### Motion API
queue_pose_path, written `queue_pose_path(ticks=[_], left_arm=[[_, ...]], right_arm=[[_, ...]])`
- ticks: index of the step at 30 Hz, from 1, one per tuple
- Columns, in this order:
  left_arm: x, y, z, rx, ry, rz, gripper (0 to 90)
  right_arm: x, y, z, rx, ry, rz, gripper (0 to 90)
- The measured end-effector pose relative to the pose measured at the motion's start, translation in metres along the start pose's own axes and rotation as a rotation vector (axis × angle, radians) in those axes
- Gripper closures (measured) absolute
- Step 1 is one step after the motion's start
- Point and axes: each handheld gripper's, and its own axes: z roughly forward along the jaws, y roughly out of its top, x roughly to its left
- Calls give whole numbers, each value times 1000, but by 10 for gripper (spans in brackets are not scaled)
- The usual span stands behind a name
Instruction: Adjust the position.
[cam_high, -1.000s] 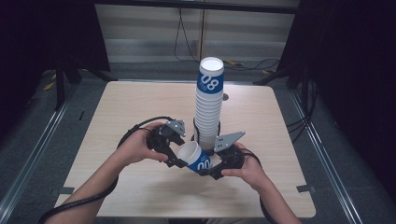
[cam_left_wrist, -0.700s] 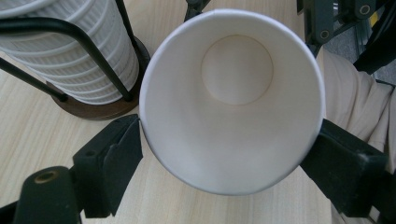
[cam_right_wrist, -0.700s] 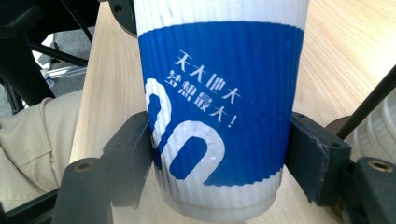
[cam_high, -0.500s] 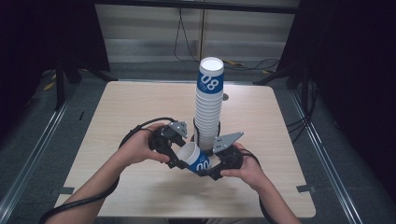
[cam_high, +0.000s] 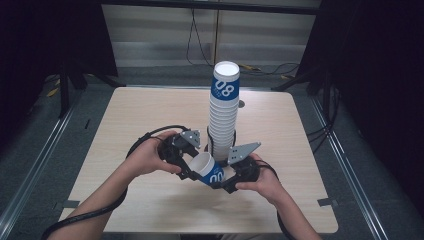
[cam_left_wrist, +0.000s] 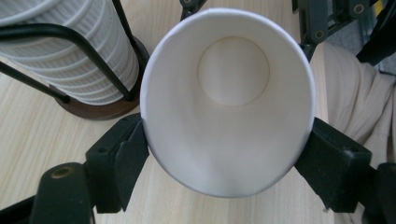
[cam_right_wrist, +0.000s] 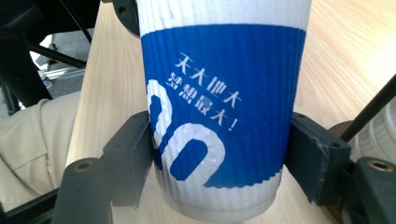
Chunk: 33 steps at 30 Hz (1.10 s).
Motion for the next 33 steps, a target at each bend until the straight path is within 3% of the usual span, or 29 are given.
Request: queue_pose_path(ticks=[4,9,15,20,25,33], left_arm=[[-2,0,0,24,22,15,222],[-3,-2,-1,42,24,-5,223],[-2,-3,-2,55,39,4,224],[-2,-6,-2,85,47,-12,224],[-2,-8,-1,156,59,11,224],[-1,-14,1,176,73,4,221]], right_arm=[[1,0,3,15,-1,-3,252],[0,-3,4,24,-8,18,213],[0,-4,2,18,-13,30,207],[1,-4,5,30,-22,30,197],[3,-4,8,38,-24,32,196],[5,-7,13,58,-30,27,194]])
